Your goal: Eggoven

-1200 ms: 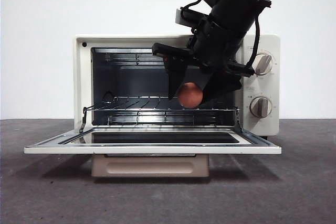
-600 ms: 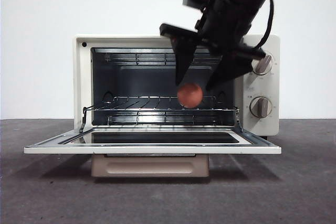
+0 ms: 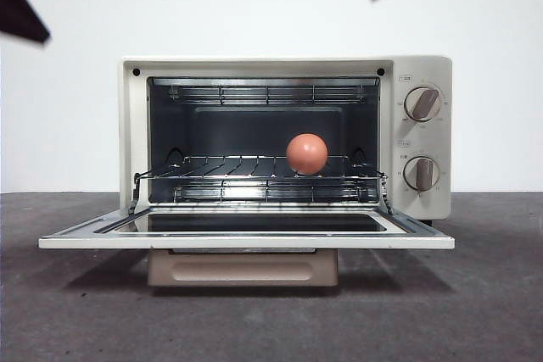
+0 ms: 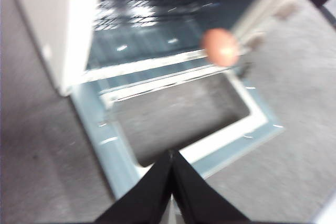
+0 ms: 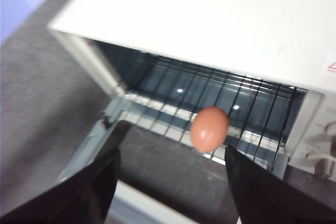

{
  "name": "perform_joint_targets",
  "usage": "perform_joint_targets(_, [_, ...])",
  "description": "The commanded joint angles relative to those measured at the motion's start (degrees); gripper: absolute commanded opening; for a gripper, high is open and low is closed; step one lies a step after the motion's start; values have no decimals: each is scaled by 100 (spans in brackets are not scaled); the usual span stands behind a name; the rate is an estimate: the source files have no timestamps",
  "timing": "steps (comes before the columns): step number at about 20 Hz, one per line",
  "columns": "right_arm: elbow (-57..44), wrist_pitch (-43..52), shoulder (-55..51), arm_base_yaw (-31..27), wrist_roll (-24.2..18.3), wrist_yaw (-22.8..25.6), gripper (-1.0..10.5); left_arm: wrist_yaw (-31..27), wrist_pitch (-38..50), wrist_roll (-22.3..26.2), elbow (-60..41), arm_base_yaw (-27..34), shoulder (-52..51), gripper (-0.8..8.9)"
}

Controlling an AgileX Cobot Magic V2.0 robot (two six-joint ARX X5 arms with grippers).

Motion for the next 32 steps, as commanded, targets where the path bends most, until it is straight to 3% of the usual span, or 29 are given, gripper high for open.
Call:
perform_joint_targets(1, [120,-271,-538,199,-66,2,321,177,450,-125,-260,157,424,6])
perform_joint_targets(7, [120,-662,-1786,334,-63,17,321,380,1515,-254,-579,361,1928,6])
perform_joint_targets(15, [120,-940,-2328,332,-63,76,321,415,2455,-400,-579,356,3731,6])
perform_joint_targets(27, [120,-960,-2321,332,-94,402,321,1399,2951,-533,-579,236,4498,6])
perform_joint_targets(32, [120,-966,-2321,332,-105,415,321,2253,3442,-896,-577,275,4496,6])
